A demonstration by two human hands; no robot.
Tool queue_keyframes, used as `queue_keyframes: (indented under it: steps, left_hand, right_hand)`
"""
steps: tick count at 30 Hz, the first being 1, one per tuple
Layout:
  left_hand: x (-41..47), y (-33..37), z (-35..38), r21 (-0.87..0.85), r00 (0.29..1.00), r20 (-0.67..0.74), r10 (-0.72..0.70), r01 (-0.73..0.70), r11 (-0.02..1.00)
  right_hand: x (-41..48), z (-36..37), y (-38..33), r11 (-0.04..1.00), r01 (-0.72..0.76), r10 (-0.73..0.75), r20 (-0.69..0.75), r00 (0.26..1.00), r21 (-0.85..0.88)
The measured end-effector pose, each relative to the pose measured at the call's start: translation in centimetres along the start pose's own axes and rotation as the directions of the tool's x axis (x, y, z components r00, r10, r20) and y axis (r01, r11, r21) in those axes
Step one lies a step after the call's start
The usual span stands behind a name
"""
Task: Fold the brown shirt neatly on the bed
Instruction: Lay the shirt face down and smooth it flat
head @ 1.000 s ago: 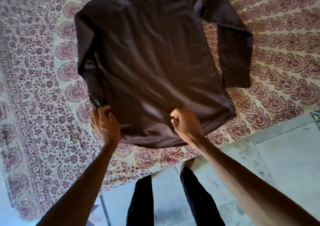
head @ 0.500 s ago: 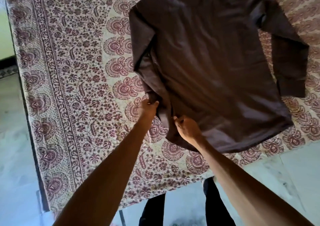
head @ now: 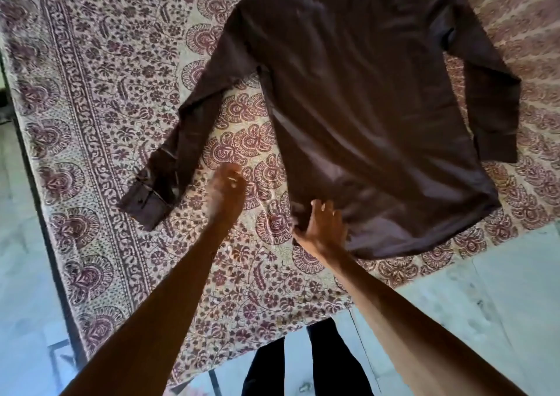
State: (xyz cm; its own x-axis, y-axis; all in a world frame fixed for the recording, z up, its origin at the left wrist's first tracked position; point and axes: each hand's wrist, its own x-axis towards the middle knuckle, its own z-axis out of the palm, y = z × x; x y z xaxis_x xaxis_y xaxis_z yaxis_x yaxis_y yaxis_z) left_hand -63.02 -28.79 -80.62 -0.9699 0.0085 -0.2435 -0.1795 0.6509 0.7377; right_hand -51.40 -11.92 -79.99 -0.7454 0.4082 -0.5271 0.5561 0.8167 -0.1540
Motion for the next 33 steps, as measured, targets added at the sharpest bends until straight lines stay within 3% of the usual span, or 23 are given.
queue_keyframes:
  steps: [2, 3, 6, 8, 10, 14, 16, 19, 22, 24, 25, 26, 27, 28, 29, 30, 31, 33]
  left_hand:
    - [-0.3, 1.2, 3.3, -0.179, 0.894, 0.421, -0.153, 0.248, 0.952]
    - [-0.7, 2.1, 4.8, -0.245, 0.821, 0.539, -0.188, 0.367, 0.898]
    - [-1.5, 4.1, 7.8, -0.445, 0.699, 0.649, -0.301, 0.670, 0.595]
    - [-2.0, 4.9, 8.9, -0.533, 0.641, 0.703, -0.309, 0.762, 0.367]
    - [-2.7, 6.1, 9.2, -0.536, 0.592, 0.757, -0.278, 0.805, 0.253]
    - [-5.7, 8.3, 10.3, -0.502, 0.519, 0.834, -0.190, 0.855, 0.133]
    - [-7.7, 8.0, 11.0, -0.431, 0.439, 0.874, -0.209, 0.898, 0.086]
    - [-10.3, 6.7, 12.0, -0.320, 0.335, 0.926, -0.176, 0.941, 0.109]
    - [-12.2, 5.9, 12.6, -0.263, 0.288, 0.946, -0.147, 0.950, 0.168]
    - [-13.2, 6.1, 12.3, -0.294, 0.336, 0.930, -0.148, 0.923, 0.249]
    - [-13.6, 6.3, 12.3, -0.313, 0.378, 0.913, -0.152, 0.890, 0.330]
    - [-13.9, 6.7, 12.3, -0.314, 0.419, 0.889, -0.186, 0.852, 0.418]
    - [-14.3, 7.3, 12.4, -0.315, 0.471, 0.850, -0.236, 0.813, 0.490]
    - [-14.7, 7.8, 12.6, -0.312, 0.511, 0.807, -0.295, 0.793, 0.523]
    - [-15.1, 8.2, 12.9, -0.326, 0.552, 0.758, -0.348, 0.782, 0.531]
    - [-15.4, 8.7, 13.2, -0.336, 0.607, 0.687, -0.400, 0.753, 0.566]
    - [-15.6, 8.8, 13.7, -0.316, 0.695, 0.572, -0.435, 0.676, 0.665]
    - [-15.6, 8.7, 14.5, -0.118, 0.883, 0.337, -0.327, 0.384, 0.916]
  right_hand:
    - [-0.5, 0.3, -0.1, 0.999, 0.012, -0.010, -0.049, 0.999, 0.041]
    - [-0.7, 0.0, 0.0, 0.996, 0.005, 0.000, -0.060, 0.998, 0.089]
    - [-1.2, -1.9, 0.4, 0.982, 0.029, -0.003, -0.136, 0.991, 0.185]
    - [-2.0, -3.3, 1.0, 0.975, 0.109, -0.068, -0.208, 0.976, 0.192]
    - [-2.7, -4.2, 1.8, 0.963, 0.181, -0.129, -0.249, 0.960, 0.199]
    - [-2.7, -4.0, 4.6, 0.901, 0.351, -0.319, -0.158, 0.934, 0.254]
    - [-2.8, -3.9, 6.3, 0.852, 0.391, -0.354, -0.165, 0.920, 0.348]
    - [-3.0, -3.6, 9.0, 0.812, 0.344, -0.205, -0.322, 0.924, 0.472]
    - [-2.6, -2.6, 12.7, 0.875, 0.193, 0.045, -0.473, 0.880, 0.443]
    - [-2.6, -1.9, 14.7, 0.845, -0.044, 0.326, -0.447, 0.833, 0.533]
    - [-2.8, -1.7, 15.6, 0.759, -0.200, 0.500, -0.358, 0.788, 0.620]
    - [-2.9, -1.5, 16.4, 0.622, -0.343, 0.641, -0.206, 0.739, 0.704]
    - [-2.9, -1.6, 17.0, 0.418, -0.472, 0.732, 0.020, 0.681, 0.776]
    - [-2.9, -1.7, 17.3, 0.148, -0.559, 0.722, 0.297, 0.625, 0.816]
    - [-3.0, -1.9, 17.3, -0.110, -0.605, 0.597, 0.539, 0.594, 0.789]
    - [-3.4, -2.0, 17.2, -0.248, -0.630, 0.474, 0.659, 0.584, 0.736]
    - [-3.7, -1.8, 17.1, -0.292, -0.636, 0.389, 0.696, 0.603, 0.714]
    - [-4.1, -1.4, 16.5, -0.286, -0.625, 0.311, 0.688, 0.656, 0.726]
